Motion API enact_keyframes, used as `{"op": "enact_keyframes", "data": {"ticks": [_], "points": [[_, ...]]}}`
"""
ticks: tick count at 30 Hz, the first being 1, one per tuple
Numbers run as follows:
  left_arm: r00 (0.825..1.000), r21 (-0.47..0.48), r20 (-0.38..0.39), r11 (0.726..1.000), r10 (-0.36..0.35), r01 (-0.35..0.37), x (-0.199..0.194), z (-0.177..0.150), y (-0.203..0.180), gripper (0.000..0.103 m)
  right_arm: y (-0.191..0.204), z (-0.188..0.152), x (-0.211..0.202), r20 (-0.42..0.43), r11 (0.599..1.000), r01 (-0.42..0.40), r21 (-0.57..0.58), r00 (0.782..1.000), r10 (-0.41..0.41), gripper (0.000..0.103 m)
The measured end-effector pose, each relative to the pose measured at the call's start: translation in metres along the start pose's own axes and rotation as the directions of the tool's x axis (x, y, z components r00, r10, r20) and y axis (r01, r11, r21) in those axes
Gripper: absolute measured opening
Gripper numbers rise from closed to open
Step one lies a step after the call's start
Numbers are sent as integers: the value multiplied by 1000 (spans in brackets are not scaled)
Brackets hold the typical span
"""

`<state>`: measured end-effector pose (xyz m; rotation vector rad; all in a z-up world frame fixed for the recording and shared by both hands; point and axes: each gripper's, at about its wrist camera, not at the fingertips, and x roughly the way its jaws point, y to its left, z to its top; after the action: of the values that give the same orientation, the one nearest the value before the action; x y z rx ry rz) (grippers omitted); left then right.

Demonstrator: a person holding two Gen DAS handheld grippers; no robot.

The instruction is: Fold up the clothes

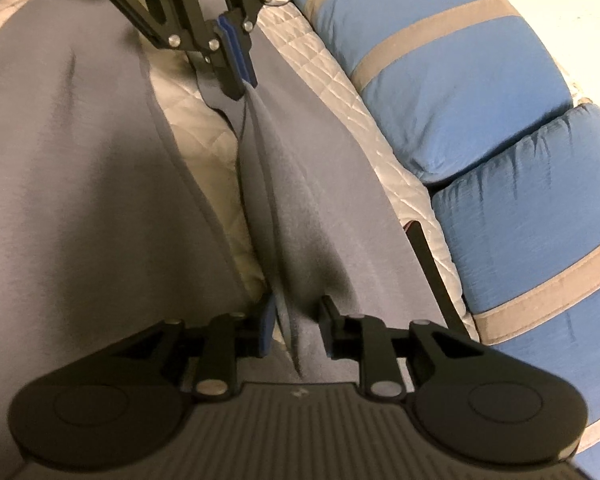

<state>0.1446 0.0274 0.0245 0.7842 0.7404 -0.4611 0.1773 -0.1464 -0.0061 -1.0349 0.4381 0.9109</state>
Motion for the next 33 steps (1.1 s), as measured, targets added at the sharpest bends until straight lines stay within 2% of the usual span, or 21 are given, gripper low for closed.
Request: {"op": "enact_keyframes", "data": {"ticks": [1, 2, 4, 7, 13, 24, 26, 27, 30, 33], "points": [[1000, -1, -1, 1000, 0, 0, 1, 0, 0, 4, 0, 0, 2, -5, 1000, -2, 2, 1000, 2, 39], [1000, -1, -2, 1000, -1, 1, 1, 0, 0, 4, 1, 0, 2, -7, 1000, -6, 1, 1000, 6, 27], [1000, 1, -4, 1000, -1, 1, 2, 1, 0, 4, 2, 0, 2, -7, 1000, -10, -11, 1000, 10, 12], [1000, 2, -6, 1000, -3, 3, 2, 0, 0, 4, 5, -2, 0, -8, 999, -6, -51, 1000, 5, 7], [1000, 1, -8, 1000, -13, 13, 0, -1, -2, 4, 13, -3, -11, -16, 989, 1, -149, 1000, -4, 5], [999, 50, -22, 998, -30, 31, -7, 0, -13, 9, 7, -6, -31, -37, 984, -75, -164, 997, 70, 3], [999, 61, 2, 997, -37, 37, -14, 1, -14, 25, 7, -6, -32, -39, 983, -82, -162, 996, 77, 2], [999, 63, 21, 997, -47, 46, -18, 2, -14, 28, 7, -6, -32, -40, 983, -85, -160, 996, 79, 2], [992, 72, 89, 994, -86, 79, -27, 7, -18, 31, 8, -6, -32, -42, 983, -88, -164, 996, 82, 2], [989, 105, 133, 993, -71, 57, -28, 16, -31, 31, 9, -6, -31, -43, 981, -88, -172, 996, 82, 2]]}}
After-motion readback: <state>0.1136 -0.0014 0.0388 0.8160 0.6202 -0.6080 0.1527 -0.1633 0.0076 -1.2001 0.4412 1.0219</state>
